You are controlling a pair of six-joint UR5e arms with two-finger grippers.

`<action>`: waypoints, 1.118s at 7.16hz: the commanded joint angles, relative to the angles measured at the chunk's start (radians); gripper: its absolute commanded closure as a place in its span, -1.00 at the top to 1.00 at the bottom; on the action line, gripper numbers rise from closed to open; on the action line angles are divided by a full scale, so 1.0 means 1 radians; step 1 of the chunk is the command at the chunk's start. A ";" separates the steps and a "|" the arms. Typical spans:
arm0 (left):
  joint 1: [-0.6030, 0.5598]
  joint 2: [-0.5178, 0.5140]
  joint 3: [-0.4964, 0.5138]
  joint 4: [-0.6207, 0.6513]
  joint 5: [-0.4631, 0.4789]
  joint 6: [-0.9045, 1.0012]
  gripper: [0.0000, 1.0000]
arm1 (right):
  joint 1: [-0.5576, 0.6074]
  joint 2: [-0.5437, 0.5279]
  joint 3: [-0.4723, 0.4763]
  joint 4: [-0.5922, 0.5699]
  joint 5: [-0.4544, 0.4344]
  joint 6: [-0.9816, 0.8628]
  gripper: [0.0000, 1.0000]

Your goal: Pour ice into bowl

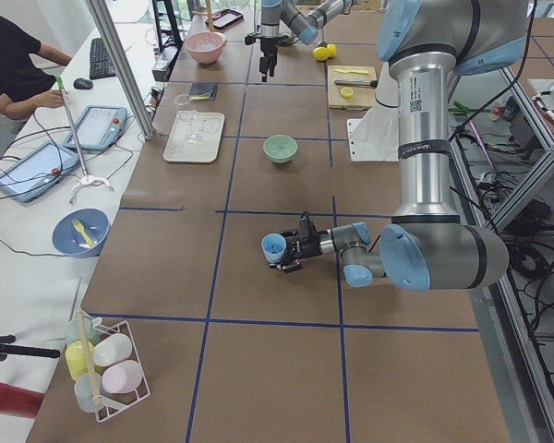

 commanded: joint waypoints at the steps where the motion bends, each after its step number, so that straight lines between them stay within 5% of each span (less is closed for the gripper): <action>1: -0.004 -0.003 0.002 0.000 -0.003 0.003 -0.07 | 0.000 0.002 0.000 0.000 0.000 0.000 1.00; 3: -0.045 -0.003 0.000 -0.037 -0.031 0.073 -0.81 | 0.000 0.002 0.000 0.000 0.000 0.000 1.00; 4: -0.065 -0.003 -0.001 -0.119 -0.039 0.160 -1.00 | 0.000 0.002 0.000 0.000 0.000 0.000 1.00; 6: -0.109 -0.142 -0.003 -0.367 -0.082 0.543 -1.00 | 0.000 0.002 0.002 0.000 -0.002 0.000 1.00; 8: -0.110 -0.227 -0.014 -0.382 -0.084 0.669 -1.00 | 0.000 0.002 0.009 -0.002 -0.002 0.000 1.00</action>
